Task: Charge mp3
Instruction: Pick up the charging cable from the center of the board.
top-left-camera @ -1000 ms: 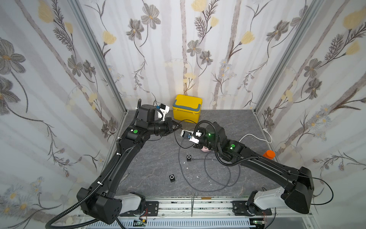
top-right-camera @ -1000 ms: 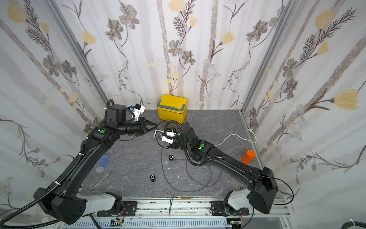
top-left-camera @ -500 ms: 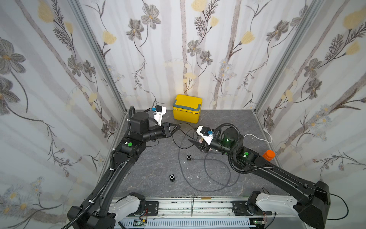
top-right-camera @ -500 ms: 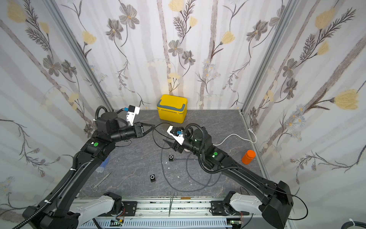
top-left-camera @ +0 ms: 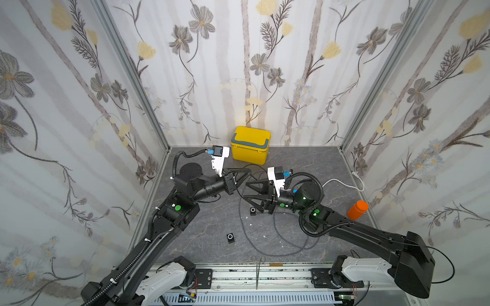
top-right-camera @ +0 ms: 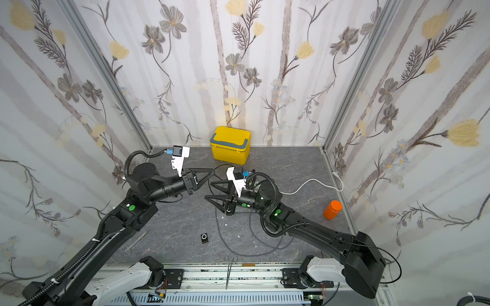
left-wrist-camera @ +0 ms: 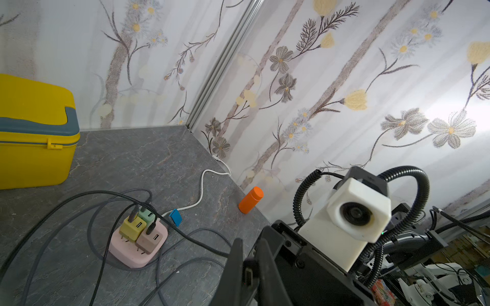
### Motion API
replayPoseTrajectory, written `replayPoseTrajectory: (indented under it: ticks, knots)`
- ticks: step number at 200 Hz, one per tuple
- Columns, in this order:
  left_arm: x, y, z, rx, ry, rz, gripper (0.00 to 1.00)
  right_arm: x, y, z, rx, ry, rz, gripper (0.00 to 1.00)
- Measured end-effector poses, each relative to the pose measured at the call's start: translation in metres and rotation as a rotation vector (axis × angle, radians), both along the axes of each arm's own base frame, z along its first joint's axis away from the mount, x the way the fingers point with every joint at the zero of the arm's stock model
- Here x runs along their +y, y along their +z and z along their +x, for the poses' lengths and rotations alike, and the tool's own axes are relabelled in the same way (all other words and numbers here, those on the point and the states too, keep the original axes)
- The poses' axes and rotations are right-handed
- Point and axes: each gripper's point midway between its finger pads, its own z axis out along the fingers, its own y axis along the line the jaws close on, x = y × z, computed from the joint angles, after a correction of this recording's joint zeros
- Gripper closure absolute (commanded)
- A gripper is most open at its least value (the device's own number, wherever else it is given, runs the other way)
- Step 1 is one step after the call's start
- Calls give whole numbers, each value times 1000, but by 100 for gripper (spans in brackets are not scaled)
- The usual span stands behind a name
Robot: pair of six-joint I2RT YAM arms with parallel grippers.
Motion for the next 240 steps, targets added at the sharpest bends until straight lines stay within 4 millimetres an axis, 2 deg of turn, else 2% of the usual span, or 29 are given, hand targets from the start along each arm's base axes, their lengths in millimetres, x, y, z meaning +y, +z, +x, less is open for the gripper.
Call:
replayPoseTrajectory:
  ticks: [33, 49, 75, 99, 122, 151, 164, 175, 202, 210, 219, 240]
  knots:
    - [8, 6, -5, -38, 36, -28, 100, -3, 3, 11, 33, -49, 79, 30]
    - [8, 6, -7, -43, 35, -35, 100, -3, 2, 17, 60, -65, 112, 29]
    - [7, 2, -7, -34, 33, -47, 100, -6, 11, 21, 80, -77, 193, 27]
    - [6, 0, -8, -33, 27, -62, 100, -16, 23, 23, 79, -89, 280, 27]
    - [7, 1, -11, -27, 23, -78, 100, -27, 22, 26, 92, -105, 338, 27]
    - [8, 3, -12, -37, 22, -94, 100, -33, 31, 28, 97, -100, 420, 29]
    - [7, 1, -11, -25, 22, -105, 100, -32, 30, 30, 111, -92, 442, 35]
    - [7, -1, -11, -22, 22, -105, 100, -32, 31, 32, 121, -84, 465, 47]
    - [7, -2, -11, -13, 22, -123, 100, -31, 36, 33, 130, -54, 503, 86]
    - [7, 0, -12, -20, 23, -128, 100, -31, 37, 32, 131, -43, 507, 94]
    - [7, 1, -13, -23, 22, -134, 100, -31, 38, 32, 135, -38, 512, 100]
    - [8, 2, -13, -27, 27, -144, 100, -32, 38, 32, 141, -36, 508, 100]
